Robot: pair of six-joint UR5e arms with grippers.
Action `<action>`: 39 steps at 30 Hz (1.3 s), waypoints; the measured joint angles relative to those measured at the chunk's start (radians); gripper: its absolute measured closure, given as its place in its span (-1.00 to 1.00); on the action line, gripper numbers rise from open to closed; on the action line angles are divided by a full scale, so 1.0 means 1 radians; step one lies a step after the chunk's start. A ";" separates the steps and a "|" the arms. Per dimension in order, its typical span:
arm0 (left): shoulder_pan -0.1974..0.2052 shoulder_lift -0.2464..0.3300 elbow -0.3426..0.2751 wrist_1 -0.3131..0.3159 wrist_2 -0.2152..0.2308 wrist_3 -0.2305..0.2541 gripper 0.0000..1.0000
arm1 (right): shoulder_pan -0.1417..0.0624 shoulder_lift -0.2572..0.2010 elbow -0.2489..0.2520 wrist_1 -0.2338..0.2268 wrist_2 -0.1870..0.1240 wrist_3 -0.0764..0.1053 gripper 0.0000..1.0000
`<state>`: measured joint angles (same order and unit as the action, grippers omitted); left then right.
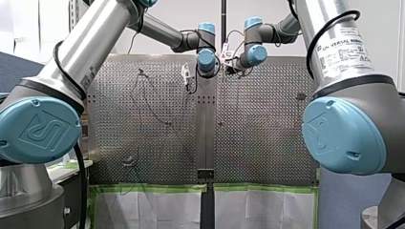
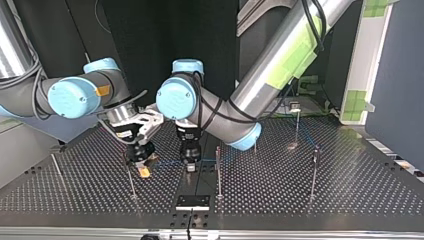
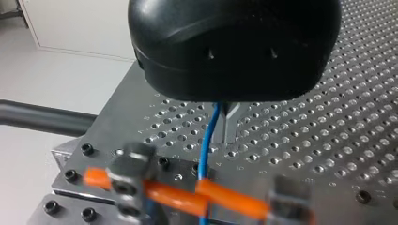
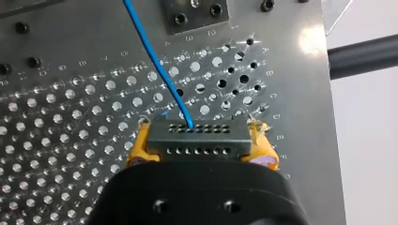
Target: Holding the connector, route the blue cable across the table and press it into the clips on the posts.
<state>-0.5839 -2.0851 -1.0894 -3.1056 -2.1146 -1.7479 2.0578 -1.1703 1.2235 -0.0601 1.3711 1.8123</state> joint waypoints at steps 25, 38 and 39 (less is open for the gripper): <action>-0.028 0.001 -0.193 0.161 -0.046 -0.060 1.00 | -0.010 0.000 0.128 -0.009 0.028 -0.076 1.00; -0.017 0.000 -0.296 0.264 0.021 -0.064 1.00 | -0.020 0.000 0.241 -0.074 0.035 -0.100 1.00; -0.016 0.000 -0.306 0.273 0.025 -0.064 1.00 | -0.020 0.000 0.248 -0.081 0.035 -0.100 1.00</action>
<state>-0.6004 -2.0850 -1.3952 -2.8323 -2.0899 -1.8116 2.0375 -1.1700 1.4717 -0.1415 1.4066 1.7122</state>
